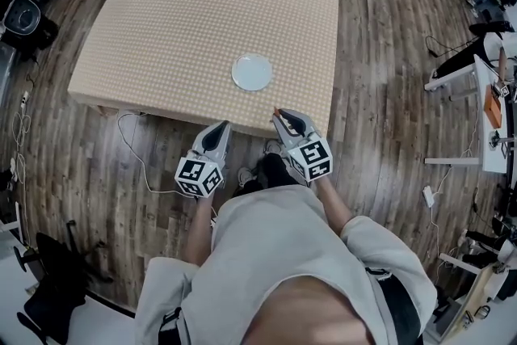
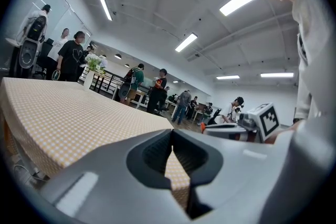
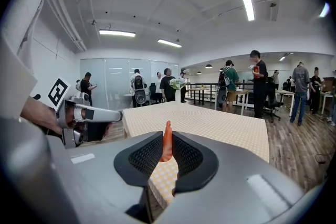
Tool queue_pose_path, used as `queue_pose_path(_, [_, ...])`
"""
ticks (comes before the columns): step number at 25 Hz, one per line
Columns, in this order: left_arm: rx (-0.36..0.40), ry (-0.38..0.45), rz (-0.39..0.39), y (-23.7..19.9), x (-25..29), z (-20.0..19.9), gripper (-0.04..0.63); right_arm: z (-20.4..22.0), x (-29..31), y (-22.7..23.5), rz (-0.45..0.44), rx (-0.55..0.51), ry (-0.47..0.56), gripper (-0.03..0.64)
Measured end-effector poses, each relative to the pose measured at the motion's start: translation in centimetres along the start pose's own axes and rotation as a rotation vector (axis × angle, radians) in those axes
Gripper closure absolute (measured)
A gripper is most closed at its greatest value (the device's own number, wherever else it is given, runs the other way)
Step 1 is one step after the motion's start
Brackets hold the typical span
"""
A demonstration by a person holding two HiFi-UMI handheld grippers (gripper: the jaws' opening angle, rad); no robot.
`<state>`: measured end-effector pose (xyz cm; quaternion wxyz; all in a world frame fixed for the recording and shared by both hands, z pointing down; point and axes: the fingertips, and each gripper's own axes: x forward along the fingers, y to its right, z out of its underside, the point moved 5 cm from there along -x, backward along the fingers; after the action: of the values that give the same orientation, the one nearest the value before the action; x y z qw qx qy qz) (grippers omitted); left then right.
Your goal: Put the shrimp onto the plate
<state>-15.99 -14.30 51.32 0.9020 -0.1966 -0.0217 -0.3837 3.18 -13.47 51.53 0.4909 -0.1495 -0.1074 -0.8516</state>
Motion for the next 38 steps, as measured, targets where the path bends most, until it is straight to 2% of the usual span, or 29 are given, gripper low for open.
queue_pose_path(12, [0.028,0.009,-0.065,1.2,6.8,-1.9,0.586,-0.9,2.0,6.8,-0.081,0.001,0.034,0.561])
queue_pose_path(21, [0.065,0.04,-0.116,1.2,12.1,-4.7,0.586,-3.5,4.8,11.6,-0.151,-0.022,0.086,0.561])
queue_pose_path(31, [0.034,0.032,-0.182,0.6,12.7,-3.5,0.586,-3.3,7.1,12.4,-0.217,-0.029,0.069,0.561])
queue_pose_path(38, [0.021,0.014,-0.153,-1.3,12.9,-4.3,0.586,-3.1,8.4,11.5,-0.198,-0.004,0.044,0.561])
